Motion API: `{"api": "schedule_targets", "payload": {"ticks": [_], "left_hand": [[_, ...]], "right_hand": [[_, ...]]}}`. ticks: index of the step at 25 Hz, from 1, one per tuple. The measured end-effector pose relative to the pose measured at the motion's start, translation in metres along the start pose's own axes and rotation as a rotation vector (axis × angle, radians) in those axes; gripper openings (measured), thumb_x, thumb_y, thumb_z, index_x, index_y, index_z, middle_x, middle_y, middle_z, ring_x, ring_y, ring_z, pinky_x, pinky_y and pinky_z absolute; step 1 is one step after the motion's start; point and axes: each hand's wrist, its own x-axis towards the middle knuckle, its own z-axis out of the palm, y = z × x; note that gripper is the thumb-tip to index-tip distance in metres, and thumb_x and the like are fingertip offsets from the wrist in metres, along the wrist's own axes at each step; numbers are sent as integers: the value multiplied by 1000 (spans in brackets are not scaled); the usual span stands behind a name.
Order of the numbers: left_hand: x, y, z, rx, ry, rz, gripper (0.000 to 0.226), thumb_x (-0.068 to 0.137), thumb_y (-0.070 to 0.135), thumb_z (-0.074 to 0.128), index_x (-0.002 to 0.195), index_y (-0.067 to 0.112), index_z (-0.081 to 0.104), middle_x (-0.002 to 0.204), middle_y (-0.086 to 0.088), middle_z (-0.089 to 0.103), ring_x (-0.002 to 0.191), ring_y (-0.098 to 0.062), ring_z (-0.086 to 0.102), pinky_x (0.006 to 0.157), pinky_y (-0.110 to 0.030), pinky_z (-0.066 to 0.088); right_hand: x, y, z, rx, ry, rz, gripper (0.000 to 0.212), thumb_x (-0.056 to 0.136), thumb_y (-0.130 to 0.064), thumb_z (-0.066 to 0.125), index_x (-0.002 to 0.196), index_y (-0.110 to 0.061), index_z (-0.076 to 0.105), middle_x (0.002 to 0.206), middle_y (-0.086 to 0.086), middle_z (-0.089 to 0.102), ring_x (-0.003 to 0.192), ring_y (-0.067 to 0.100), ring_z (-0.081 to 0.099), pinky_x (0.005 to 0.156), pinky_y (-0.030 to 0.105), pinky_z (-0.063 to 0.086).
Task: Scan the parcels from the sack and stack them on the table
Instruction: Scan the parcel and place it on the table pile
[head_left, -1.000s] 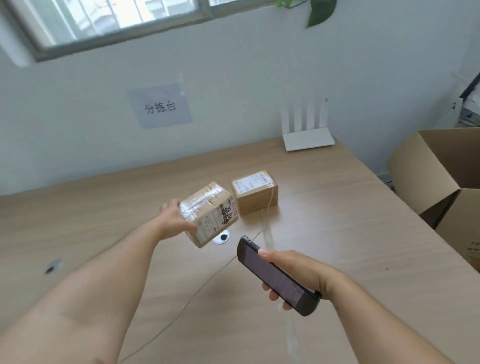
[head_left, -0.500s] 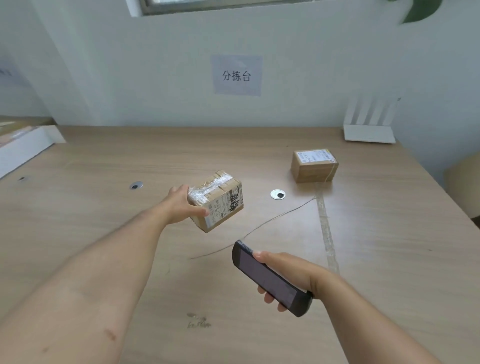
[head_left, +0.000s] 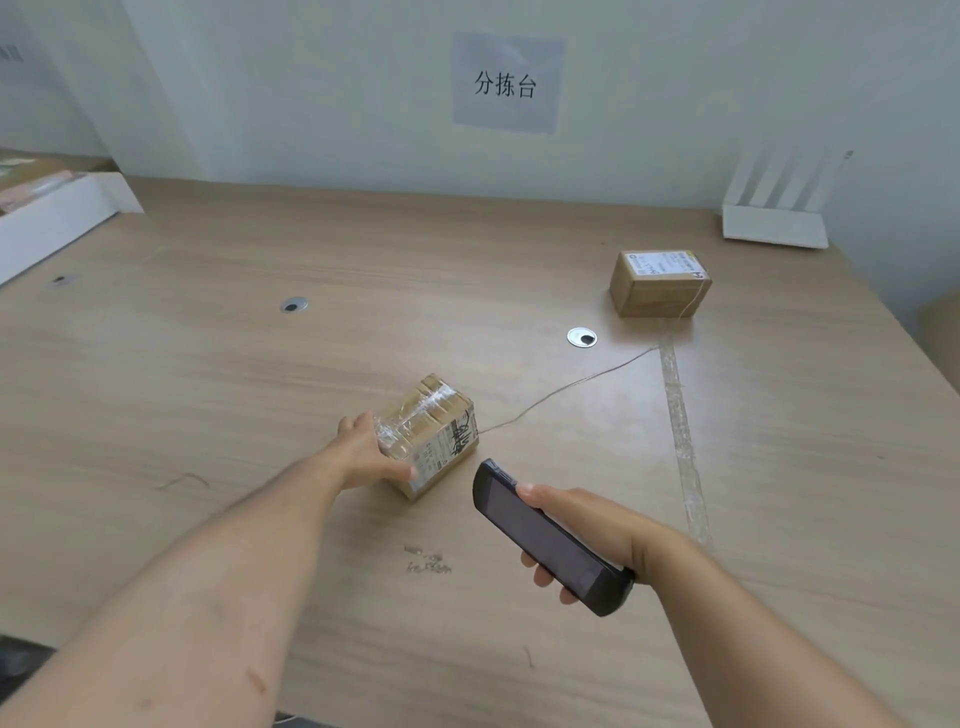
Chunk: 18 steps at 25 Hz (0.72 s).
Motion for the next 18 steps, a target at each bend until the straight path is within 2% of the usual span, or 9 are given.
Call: {"api": "schedule_targets", "payload": {"ticks": [2, 4, 7, 9, 12, 18], "left_hand": [[2, 0, -6, 9, -17, 32, 90, 71, 40, 79, 143, 14, 31, 140, -8, 29, 129, -24, 37, 104, -37, 35], [3, 3, -12, 46, -25, 65, 77, 72, 36, 77, 136, 15, 40, 134, -8, 38, 119, -23, 43, 97, -35, 40], [3, 8, -19, 26, -26, 73, 71, 64, 35, 82, 125, 15, 50, 126, -6, 47, 109, -21, 50, 89, -34, 45], [2, 14, -24, -63, -29, 97, 64, 63, 29, 84, 119, 18, 54, 122, -4, 55, 106, -20, 56, 88, -32, 47], [-3, 22, -33, -115, -7, 134, 48, 69, 22, 83, 108, 19, 56, 114, -2, 59, 100, -18, 58, 79, -26, 44], [-9, 22, -51, -129, 23, 161, 48, 70, 17, 82, 113, 17, 59, 117, -4, 60, 102, -19, 60, 81, -28, 48]], "right_hand": [[-3, 3, 4, -5, -2, 6, 51, 96, -56, 48, 116, -12, 60, 93, 11, 68, 78, 24, 67, 71, 43, 55], [-5, 5, 8, -30, -14, 19, 50, 98, -55, 46, 117, -11, 60, 93, 10, 68, 78, 24, 66, 71, 42, 55], [-7, 6, 13, -70, -37, 46, 52, 97, -54, 46, 118, -8, 59, 94, 11, 67, 76, 24, 65, 68, 40, 54], [-7, 6, 14, -78, -46, 54, 54, 93, -57, 49, 116, -9, 59, 94, 11, 66, 75, 24, 64, 67, 39, 54], [-8, 2, 16, -95, -56, 59, 66, 76, -61, 52, 115, -8, 60, 92, 12, 67, 75, 25, 65, 65, 38, 54], [-7, -9, 26, -226, -117, 87, 74, 72, -63, 53, 118, -6, 61, 91, 11, 67, 76, 27, 64, 66, 39, 52]]}}
